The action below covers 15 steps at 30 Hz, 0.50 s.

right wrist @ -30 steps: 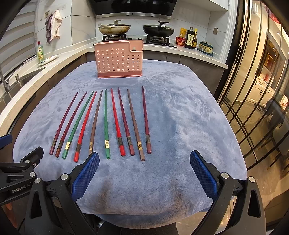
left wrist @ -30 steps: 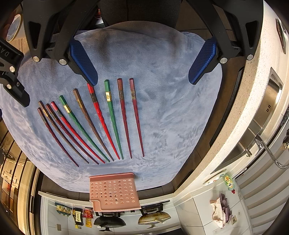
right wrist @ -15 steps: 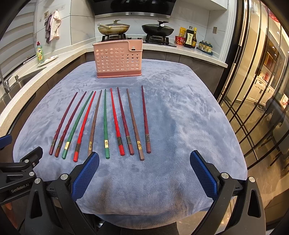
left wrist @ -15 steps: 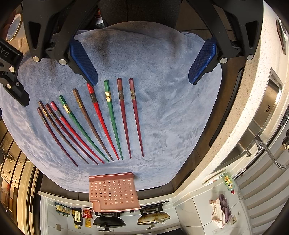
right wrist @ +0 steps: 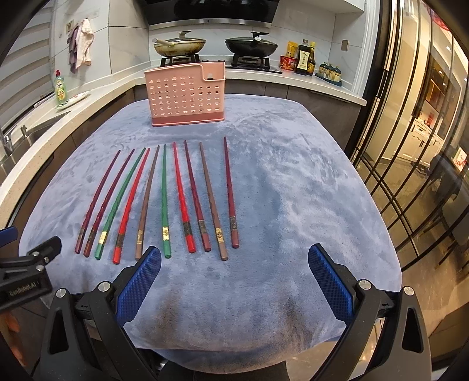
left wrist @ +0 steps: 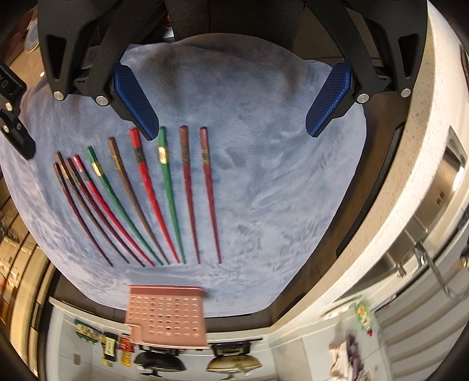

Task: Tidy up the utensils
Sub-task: 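Close the left tool on a dark red chopstick while the right tool grasps another dark red one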

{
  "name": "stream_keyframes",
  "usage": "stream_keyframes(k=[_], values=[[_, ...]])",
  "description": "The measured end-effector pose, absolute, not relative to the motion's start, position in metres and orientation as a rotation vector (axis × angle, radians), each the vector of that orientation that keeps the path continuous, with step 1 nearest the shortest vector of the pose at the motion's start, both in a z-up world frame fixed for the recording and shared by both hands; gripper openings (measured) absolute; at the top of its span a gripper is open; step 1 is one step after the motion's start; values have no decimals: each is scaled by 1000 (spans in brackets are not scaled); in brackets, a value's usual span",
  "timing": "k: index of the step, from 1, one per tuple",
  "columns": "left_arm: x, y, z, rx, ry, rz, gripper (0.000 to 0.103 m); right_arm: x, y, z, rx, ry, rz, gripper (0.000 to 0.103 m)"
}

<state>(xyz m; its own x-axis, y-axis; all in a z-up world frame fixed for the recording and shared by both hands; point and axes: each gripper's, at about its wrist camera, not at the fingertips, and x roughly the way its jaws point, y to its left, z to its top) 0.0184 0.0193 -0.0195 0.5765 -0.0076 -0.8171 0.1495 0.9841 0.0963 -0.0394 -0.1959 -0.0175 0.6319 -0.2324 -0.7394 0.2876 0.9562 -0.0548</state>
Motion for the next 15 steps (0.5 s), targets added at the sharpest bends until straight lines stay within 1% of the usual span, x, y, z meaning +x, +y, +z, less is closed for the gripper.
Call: stream_keyframes(k=[8,10,12,15], values=[[47,32,-38,112,981,-81,95,-25,-218,-27,99,849,-340,96],[53,32,-45,108,988,-88,95,-21,-222,-28,98,850,-346,96],[57,31,-51,118,995,-93,91,-17,-226,-30,99,851,-351,96],[61,27,-61,135,1016,-103,90,-8,-232,-32,104,851,-358,96]])
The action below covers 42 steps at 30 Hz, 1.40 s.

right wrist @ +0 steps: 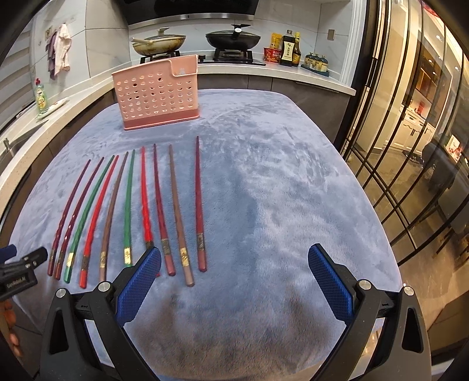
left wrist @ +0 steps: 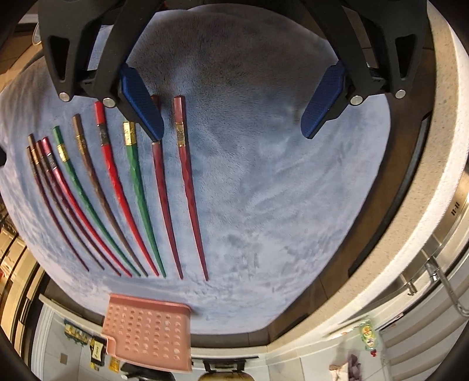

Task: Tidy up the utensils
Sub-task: 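Close the left tool on a dark red chopstick while the right tool grasps another dark red one, then lift both held chopsticks upright and carry them over the pink holder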

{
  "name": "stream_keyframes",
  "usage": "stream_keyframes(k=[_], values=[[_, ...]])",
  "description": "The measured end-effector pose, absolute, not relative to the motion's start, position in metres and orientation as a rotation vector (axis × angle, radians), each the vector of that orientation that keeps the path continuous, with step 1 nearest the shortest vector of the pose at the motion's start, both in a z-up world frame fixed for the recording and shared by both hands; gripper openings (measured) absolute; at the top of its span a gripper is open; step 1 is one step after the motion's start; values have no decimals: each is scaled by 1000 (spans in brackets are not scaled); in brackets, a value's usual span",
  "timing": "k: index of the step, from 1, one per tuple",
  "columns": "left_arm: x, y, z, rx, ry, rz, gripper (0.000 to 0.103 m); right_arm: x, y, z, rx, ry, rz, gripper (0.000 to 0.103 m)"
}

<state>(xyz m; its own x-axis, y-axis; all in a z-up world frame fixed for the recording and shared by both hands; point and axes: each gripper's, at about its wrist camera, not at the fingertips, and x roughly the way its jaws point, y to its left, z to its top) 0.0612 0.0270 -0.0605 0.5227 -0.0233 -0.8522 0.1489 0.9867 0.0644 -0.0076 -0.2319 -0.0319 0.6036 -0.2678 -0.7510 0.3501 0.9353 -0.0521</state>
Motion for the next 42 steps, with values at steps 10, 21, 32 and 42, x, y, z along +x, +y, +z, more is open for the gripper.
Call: stream_keyframes(k=[10,21,32,42], values=[[73,31,-78,111,1058,-116,78,23,-238,-50,127,907,-341,70],[70,29,-75,89,1065,-167,48,41,-234,-70,162,968,-248,32],[73,31,-74,80,1066,-179,33,40,-240,-78,171,980,-210,8],[77,41,-55,-1,1054,-223,8,32,-245,-48,191,926,-190,8]])
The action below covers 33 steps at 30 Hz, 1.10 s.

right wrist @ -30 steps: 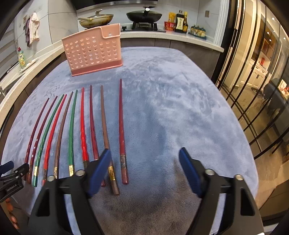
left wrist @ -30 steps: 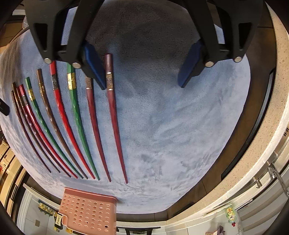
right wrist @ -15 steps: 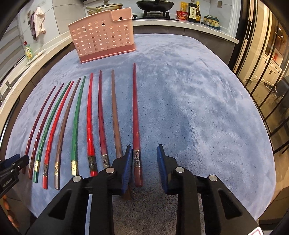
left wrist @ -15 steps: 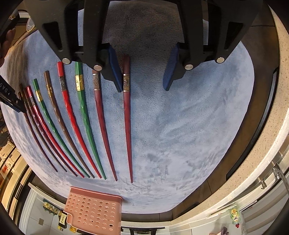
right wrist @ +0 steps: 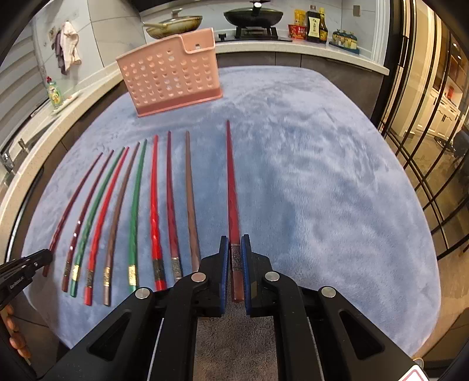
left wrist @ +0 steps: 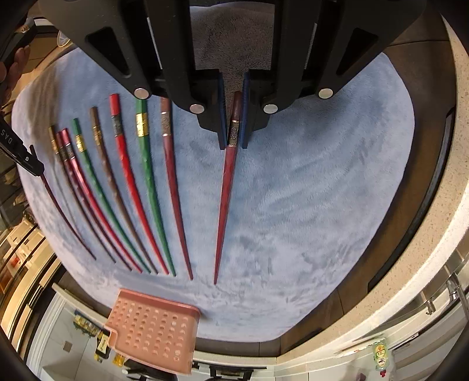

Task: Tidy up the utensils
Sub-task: 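Lift both held chopsticks upright and carry them over the pink holder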

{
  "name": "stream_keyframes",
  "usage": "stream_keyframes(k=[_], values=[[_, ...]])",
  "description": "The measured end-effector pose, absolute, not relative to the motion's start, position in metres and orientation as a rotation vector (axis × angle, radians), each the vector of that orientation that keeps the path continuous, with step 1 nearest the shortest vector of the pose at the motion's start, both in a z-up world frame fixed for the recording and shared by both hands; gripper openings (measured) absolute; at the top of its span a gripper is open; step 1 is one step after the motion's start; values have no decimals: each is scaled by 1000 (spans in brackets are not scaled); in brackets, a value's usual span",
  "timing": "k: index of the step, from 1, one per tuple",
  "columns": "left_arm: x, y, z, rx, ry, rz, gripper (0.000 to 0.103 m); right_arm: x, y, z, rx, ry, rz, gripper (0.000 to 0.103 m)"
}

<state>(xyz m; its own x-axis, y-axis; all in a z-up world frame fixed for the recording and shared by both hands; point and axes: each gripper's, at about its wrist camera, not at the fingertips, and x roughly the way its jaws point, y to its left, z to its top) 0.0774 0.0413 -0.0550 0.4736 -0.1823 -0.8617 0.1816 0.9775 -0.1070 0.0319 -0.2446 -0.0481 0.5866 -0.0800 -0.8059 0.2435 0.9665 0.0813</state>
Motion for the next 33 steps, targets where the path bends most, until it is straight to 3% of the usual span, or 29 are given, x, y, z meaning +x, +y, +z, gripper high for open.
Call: stream_keyframes(k=[12,14,18,26,28,30,32,33], values=[[91,50,33,-72,884,-252,7,37,-257,39,213,714,-162,7],[98,50,50,-81,847,-256,0,43,-261,53,215,683,-159,7],[119,46,81,-82,778,-263,0,58,-271,78,231,622,-154,7],[140,53,95,-94,770,-259,1,68,-279,96,250,570,-169,7],[135,57,80,-92,805,-265,6,63,-278,94,247,572,-173,7],[128,63,58,-91,855,-262,30,58,-278,90,256,579,-174,7],[117,67,29,-84,911,-265,42,54,-278,88,262,580,-178,7],[111,69,11,-75,947,-259,43,52,-278,87,268,579,-181,7]])
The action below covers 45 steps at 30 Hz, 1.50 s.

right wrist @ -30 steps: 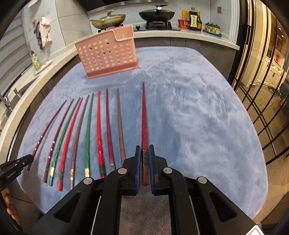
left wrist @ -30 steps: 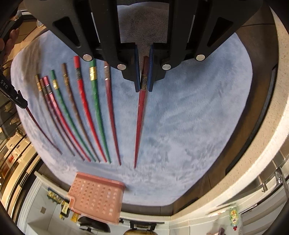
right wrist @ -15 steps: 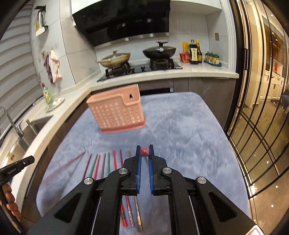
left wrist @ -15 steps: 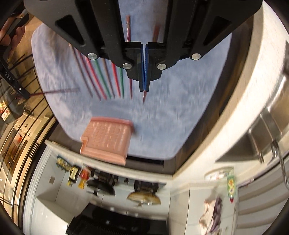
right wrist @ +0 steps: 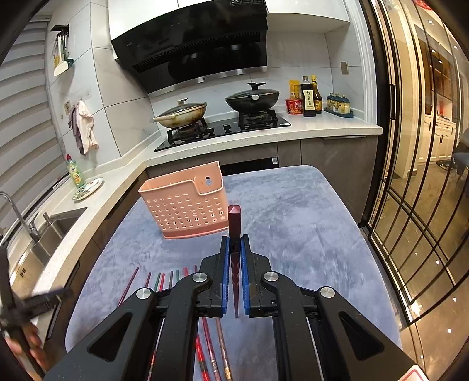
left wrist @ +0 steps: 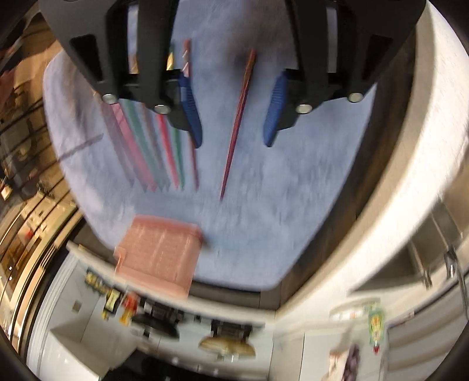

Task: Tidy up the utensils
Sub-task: 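Lift both held chopsticks upright and carry them over the pink holder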

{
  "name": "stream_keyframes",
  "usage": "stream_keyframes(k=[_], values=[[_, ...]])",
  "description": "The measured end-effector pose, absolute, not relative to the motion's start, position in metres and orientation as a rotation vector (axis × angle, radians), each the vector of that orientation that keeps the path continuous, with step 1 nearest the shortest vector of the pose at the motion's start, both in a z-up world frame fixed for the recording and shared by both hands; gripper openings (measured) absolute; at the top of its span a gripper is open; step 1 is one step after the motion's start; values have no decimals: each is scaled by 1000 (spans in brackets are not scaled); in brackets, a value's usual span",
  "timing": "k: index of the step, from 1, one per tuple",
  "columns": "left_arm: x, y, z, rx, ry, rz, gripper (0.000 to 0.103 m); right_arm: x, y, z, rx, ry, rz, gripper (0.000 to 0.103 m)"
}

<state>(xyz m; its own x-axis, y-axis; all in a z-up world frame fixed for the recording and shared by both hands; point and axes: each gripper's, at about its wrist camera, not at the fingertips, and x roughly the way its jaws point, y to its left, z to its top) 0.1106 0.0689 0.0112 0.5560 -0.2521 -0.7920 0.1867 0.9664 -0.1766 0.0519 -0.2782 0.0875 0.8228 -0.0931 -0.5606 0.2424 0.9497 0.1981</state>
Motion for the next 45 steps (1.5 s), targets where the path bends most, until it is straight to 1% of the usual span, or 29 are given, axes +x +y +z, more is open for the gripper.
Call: stream_keyframes(k=[2,7,9,10,11,12,14,20,24,32,38,45], values=[[103,71,-16,-64,1004,-255,43,48,-279,87,278,577,-186,7],[94,73,-62,-68,1102,-241,40,42,-278,88,283,574,-199,7],[93,73,-70,-61,1114,-240,34,40,-276,88,281,575,-201,7],[92,72,-71,-51,1104,-238,34,40,-275,88,279,575,-203,7],[91,72,-71,-46,1096,-239,30,39,-275,88,278,575,-204,7],[92,71,-70,-45,1092,-245,21,39,-274,88,277,577,-206,7],[95,70,-72,-53,1097,-247,10,40,-275,88,279,579,-206,7],[92,65,-62,-46,1079,-274,8,40,-273,88,270,579,-210,7],[94,71,-30,-93,1021,-280,7,42,-273,92,262,563,-208,7],[139,82,77,-152,811,-280,7,65,-282,119,286,496,-167,7],[186,65,146,-136,672,-292,7,100,-290,145,320,445,-131,7],[228,27,226,-161,489,-332,7,156,-299,188,396,351,-94,7]])
